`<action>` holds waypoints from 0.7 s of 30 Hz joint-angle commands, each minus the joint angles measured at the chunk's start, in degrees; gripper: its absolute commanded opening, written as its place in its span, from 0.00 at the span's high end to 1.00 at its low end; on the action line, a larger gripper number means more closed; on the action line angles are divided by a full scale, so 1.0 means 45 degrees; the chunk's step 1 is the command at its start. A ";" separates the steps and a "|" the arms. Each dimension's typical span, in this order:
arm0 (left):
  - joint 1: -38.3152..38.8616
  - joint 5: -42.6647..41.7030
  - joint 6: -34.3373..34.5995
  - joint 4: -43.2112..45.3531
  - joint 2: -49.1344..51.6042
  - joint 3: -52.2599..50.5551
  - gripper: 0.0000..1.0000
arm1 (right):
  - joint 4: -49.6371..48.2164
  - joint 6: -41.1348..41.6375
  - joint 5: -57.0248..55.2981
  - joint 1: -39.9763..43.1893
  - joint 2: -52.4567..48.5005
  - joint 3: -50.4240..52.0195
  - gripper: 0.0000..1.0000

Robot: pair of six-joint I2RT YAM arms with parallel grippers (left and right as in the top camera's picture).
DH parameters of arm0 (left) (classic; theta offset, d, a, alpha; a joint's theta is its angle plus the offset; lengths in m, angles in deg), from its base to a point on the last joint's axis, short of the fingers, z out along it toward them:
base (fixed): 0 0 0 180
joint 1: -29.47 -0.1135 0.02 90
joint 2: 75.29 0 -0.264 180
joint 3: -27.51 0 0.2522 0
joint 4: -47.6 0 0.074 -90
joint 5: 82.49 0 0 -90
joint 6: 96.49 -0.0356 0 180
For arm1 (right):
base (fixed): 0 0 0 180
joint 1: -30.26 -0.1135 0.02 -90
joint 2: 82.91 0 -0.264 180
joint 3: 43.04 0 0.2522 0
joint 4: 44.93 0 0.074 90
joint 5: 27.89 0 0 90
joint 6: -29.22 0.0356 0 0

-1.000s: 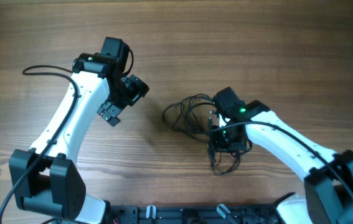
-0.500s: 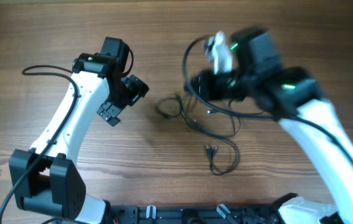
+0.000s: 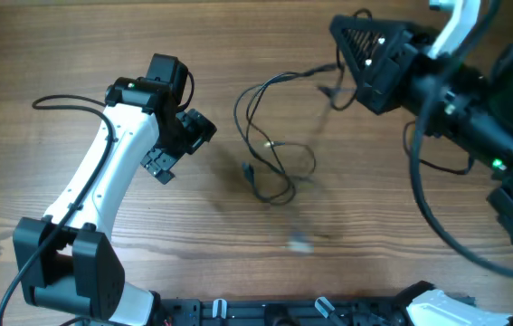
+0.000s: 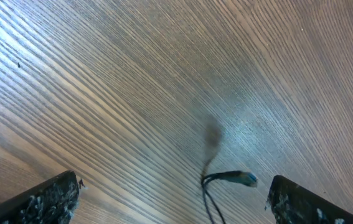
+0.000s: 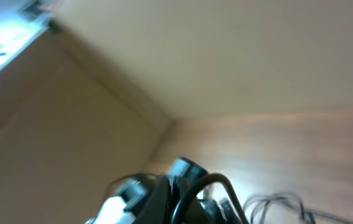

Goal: Untangle cables
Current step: 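Lift the grasped cable with the right gripper up and away to the right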

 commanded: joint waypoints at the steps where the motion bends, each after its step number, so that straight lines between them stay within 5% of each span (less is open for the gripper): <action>1: -0.0058 0.0219 0.0126 0.0083 0.0126 -0.0063 0.00 | 0.0894 0.1001 -0.0641 0.0015 -0.0748 0.0301 0.96; 7: -0.0058 0.0214 0.0126 0.0073 0.0121 -0.0063 0.00 | -0.1690 -0.2161 0.6858 0.0019 -0.1277 0.0287 0.96; 9: -0.0058 0.0214 0.0121 0.0068 0.0126 -0.0063 0.00 | -0.3288 -0.1277 0.8267 0.0029 -0.1175 0.0160 0.96; 12: -0.0058 0.0209 0.0121 0.0010 0.0126 -0.0063 0.00 | -0.6785 0.2361 0.8592 0.0389 -0.0787 -0.0029 0.96; 15: -0.0053 0.0214 0.0121 -0.0039 0.0121 -0.0063 0.00 | -0.8320 0.3031 0.8519 0.0763 -0.0457 -0.0029 0.96; 18: -0.0058 0.0214 0.0126 -0.0029 0.0121 -0.0063 0.00 | -0.6577 0.0952 0.8063 0.0942 -0.0296 -0.0029 0.96; 21: -0.0058 0.0214 0.0126 -0.0024 0.0126 -0.0063 0.00 | -0.1909 -0.1180 0.4464 0.0933 -0.0423 0.0078 0.96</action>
